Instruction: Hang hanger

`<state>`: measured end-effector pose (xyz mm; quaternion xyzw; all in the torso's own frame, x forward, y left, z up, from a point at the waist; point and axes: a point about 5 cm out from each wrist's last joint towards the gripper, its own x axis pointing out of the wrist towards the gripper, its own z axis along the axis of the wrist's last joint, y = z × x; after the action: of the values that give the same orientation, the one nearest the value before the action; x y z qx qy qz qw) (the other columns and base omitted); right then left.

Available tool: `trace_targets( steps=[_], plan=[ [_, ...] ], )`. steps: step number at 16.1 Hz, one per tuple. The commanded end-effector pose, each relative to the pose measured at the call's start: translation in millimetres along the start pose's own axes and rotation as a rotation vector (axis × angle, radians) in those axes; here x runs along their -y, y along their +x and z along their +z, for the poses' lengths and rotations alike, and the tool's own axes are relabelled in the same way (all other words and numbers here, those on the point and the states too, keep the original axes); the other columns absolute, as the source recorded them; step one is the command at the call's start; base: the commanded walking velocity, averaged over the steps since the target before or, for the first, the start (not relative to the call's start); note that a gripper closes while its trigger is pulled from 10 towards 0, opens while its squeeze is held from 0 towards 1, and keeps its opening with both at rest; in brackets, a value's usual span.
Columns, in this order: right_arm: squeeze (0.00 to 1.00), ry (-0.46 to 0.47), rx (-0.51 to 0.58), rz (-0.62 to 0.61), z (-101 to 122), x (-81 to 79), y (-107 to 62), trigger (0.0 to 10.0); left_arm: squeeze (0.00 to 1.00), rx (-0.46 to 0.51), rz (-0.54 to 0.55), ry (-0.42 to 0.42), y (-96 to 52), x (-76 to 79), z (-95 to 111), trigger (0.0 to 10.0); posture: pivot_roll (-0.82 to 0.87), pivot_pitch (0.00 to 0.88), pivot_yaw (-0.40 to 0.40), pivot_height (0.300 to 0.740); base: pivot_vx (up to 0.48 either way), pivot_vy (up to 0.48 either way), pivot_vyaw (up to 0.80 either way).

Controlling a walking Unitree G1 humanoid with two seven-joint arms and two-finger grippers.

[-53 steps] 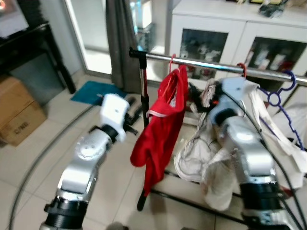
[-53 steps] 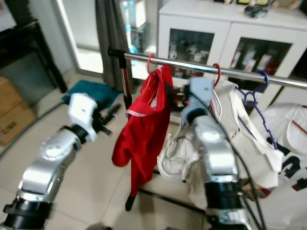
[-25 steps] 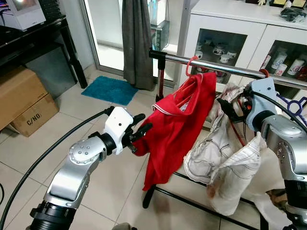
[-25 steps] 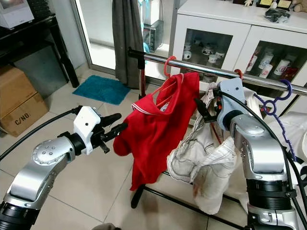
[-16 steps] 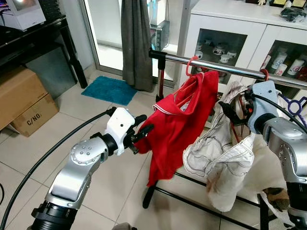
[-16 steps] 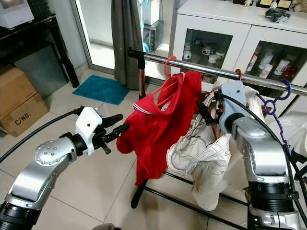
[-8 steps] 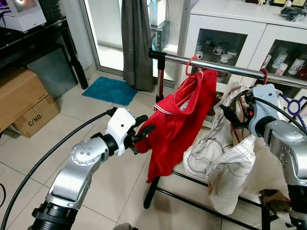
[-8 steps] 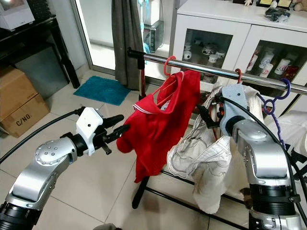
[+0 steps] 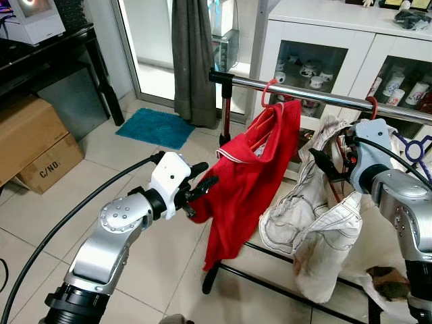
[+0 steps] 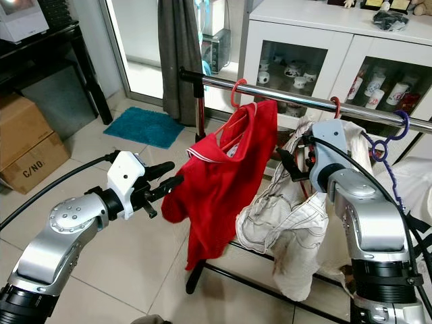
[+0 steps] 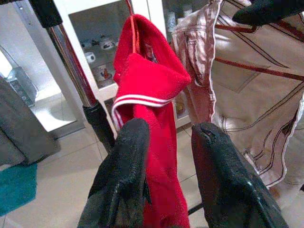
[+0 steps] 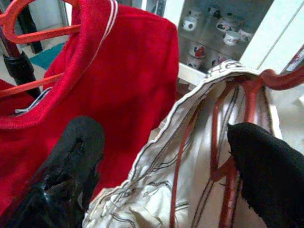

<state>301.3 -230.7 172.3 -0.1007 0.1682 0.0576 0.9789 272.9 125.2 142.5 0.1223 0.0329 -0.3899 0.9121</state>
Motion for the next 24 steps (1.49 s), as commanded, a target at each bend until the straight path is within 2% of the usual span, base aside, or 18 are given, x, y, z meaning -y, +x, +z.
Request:
trace_targets(
  steps=[1, 7, 8, 12, 17, 22, 23, 24],
  plan=[
    [1.00, -0.010, 0.012, -0.007, 4, 4.6, -2.6, 10.0, 0.00, 0.006, -0.018, 0.018, 1.4, 0.3, 5, 10.0, -0.05, 0.000, 0.035, 0.740, 0.000, 0.000, 0.00],
    [1.00, -0.028, 0.010, -0.054, 3, 11.2, 7.3, 10.0, 0.00, 0.005, -0.040, 0.039, 3.5, -3.9, 9, 10.0, -0.04, 0.000, 0.056, 0.740, 0.000, 0.000, 0.00],
    [0.00, -0.036, 0.002, -0.063, 1, 13.2, 8.3, 10.0, 0.00, 0.003, -0.039, 0.040, 3.0, -3.9, 8, 10.0, -0.04, 0.000, 0.051, 0.740, 0.000, 0.000, 0.00],
    [0.00, -0.064, 0.006, -0.095, 5, 18.1, 12.7, 10.0, 0.00, -0.008, -0.039, 0.036, 0.6, -0.2, 6, 10.0, -0.03, 0.000, 0.038, 0.740, 0.000, 0.000, 0.00],
    [0.00, -0.069, 0.012, -0.086, 6, 22.0, 6.8, 10.0, 0.00, -0.010, -0.036, 0.037, 0.0, -1.3, 5, 10.0, -0.04, 0.000, 0.041, 0.740, 0.000, 0.000, 0.00],
    [0.00, -0.037, -0.012, -0.070, -6, 19.7, 28.5, 10.0, 0.00, -0.008, -0.044, 0.039, 2.9, -1.0, 5, 10.0, -0.04, 0.000, 0.043, 0.740, 0.000, 0.000, 0.00],
    [0.00, -0.053, -0.022, -0.066, -7, 21.0, 31.5, 8.9, 0.00, -0.007, -0.043, 0.041, 2.9, -1.3, 5, 10.0, -0.03, 0.000, 0.040, 0.740, 0.000, 0.000, 0.00],
    [0.00, -0.062, -0.026, -0.057, -7, 22.1, 33.3, 6.5, 0.00, -0.006, -0.040, 0.042, 2.3, -1.9, 5, 10.0, -0.03, 0.000, 0.035, 0.740, 0.000, 0.000, 0.00]
  ],
)
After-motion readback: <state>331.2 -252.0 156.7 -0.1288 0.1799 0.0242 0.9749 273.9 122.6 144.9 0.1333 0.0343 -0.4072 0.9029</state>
